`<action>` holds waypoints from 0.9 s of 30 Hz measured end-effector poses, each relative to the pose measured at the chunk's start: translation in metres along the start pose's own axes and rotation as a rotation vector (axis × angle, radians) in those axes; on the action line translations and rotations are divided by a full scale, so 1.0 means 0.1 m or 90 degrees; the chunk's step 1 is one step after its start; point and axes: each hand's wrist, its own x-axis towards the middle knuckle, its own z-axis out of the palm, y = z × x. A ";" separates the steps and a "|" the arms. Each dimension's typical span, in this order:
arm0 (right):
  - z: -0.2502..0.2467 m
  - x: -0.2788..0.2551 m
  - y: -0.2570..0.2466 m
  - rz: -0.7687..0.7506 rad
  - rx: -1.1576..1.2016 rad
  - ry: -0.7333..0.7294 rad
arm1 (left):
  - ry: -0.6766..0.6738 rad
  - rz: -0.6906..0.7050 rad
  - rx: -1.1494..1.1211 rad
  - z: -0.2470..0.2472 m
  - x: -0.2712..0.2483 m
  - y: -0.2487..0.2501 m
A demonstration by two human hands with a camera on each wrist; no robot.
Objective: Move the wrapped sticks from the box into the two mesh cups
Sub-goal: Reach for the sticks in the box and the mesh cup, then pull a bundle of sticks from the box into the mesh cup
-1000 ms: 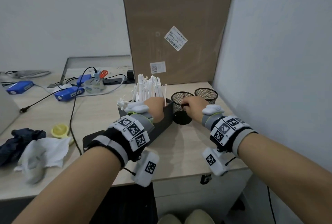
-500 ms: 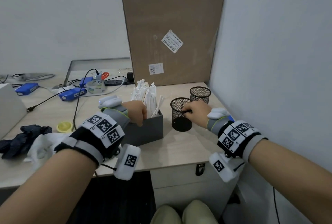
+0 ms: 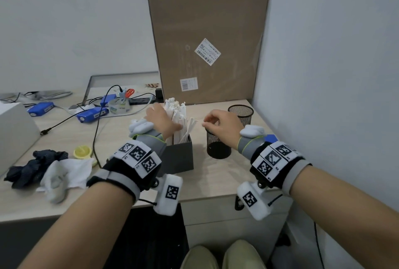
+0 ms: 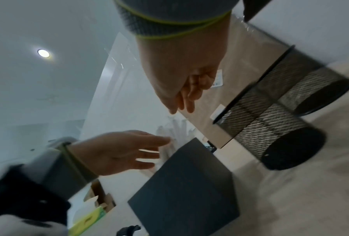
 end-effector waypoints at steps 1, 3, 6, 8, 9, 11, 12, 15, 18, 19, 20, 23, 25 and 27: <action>0.05 0.01 -0.07 0.008 0.010 -0.013 | -0.012 -0.025 -0.016 0.06 0.00 -0.01; 0.15 0.04 -0.19 0.030 0.023 -0.050 | -0.007 -0.048 -0.036 0.17 0.03 -0.05; 0.26 0.07 -0.31 0.068 0.060 -0.093 | -0.007 0.011 -0.012 0.20 0.07 -0.12; 0.30 0.09 -0.36 0.087 0.073 -0.116 | -0.036 0.046 -0.005 0.17 0.08 -0.15; 0.32 0.09 -0.37 0.092 0.071 -0.124 | -0.045 0.051 -0.008 0.15 0.08 -0.17; 0.34 0.09 -0.37 0.101 0.059 -0.141 | -0.055 0.056 -0.031 0.12 0.09 -0.23; 0.36 0.08 -0.37 0.101 0.054 -0.151 | -0.066 0.063 -0.054 0.11 0.11 -0.27; 0.39 0.06 -0.35 0.089 0.017 -0.165 | -0.105 0.068 -0.123 0.07 0.14 -0.38; 0.41 0.02 -0.34 0.072 -0.022 -0.149 | -0.125 0.067 -0.180 0.04 0.13 -0.40; 0.42 0.01 -0.35 0.069 -0.025 -0.144 | -0.132 0.065 -0.187 0.04 0.12 -0.38; 0.43 0.00 -0.35 0.065 -0.028 -0.138 | -0.136 0.062 -0.186 0.05 0.10 -0.36; 0.44 -0.02 -0.38 0.064 -0.024 -0.141 | -0.158 0.074 -0.187 0.08 0.05 -0.33; 0.44 -0.03 -0.40 0.069 -0.003 -0.153 | -0.163 0.062 -0.191 0.12 0.06 -0.35; 0.43 -0.04 -0.40 0.064 -0.003 -0.160 | -0.154 0.038 -0.212 0.16 0.07 -0.38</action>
